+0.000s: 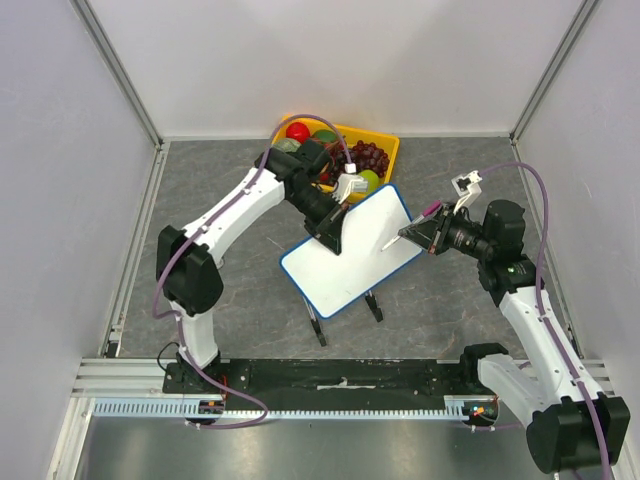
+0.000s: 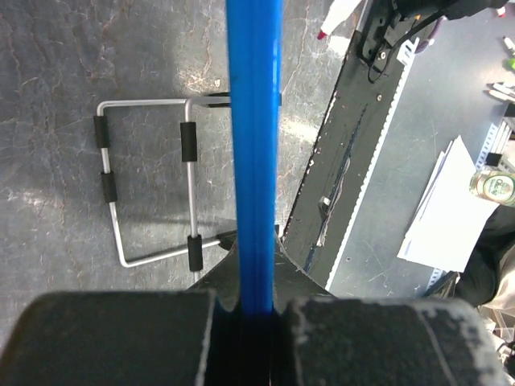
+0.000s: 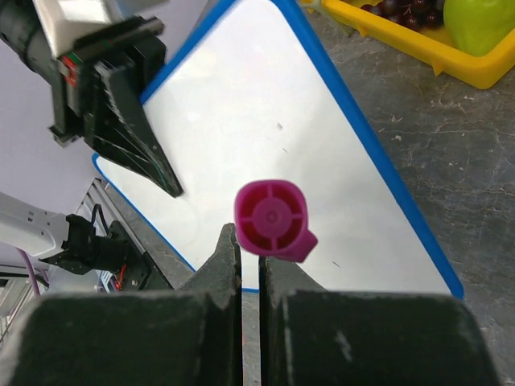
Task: Write a sentence on the whiteboard
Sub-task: Adjust the whiteboard on the whiteboard stand.
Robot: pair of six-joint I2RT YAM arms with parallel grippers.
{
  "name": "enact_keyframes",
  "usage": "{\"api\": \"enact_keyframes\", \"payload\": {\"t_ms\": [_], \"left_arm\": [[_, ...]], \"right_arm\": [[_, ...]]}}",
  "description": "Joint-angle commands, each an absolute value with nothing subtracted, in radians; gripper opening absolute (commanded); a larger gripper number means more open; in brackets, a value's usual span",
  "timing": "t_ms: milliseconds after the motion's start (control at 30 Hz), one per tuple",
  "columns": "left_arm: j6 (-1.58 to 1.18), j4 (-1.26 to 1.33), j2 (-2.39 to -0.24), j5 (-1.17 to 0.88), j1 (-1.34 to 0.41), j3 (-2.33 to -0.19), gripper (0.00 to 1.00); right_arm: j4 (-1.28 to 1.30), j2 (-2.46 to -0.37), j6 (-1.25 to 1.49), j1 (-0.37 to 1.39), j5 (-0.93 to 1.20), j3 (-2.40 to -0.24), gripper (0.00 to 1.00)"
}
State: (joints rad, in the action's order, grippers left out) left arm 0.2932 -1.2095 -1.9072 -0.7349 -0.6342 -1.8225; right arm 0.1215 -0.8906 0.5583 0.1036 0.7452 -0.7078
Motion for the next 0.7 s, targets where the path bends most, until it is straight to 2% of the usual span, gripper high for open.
{"api": "enact_keyframes", "payload": {"t_ms": [0,300,667], "left_arm": [[0.331,-1.238,-1.79,-0.851,-0.586,-1.858,0.02],[0.319,-1.255,-1.68,-0.821,-0.519,-1.755,0.02],[0.364,-1.233,-1.551,-0.819,-0.518,-1.539,0.02]], "right_arm": [[0.103,-0.871,0.574,0.098,0.773,-0.758,0.0],[0.106,-0.859,0.595,0.098,0.798,-0.793,0.0],[0.101,-0.871,0.595,0.098,0.801,-0.79,0.0]]}}
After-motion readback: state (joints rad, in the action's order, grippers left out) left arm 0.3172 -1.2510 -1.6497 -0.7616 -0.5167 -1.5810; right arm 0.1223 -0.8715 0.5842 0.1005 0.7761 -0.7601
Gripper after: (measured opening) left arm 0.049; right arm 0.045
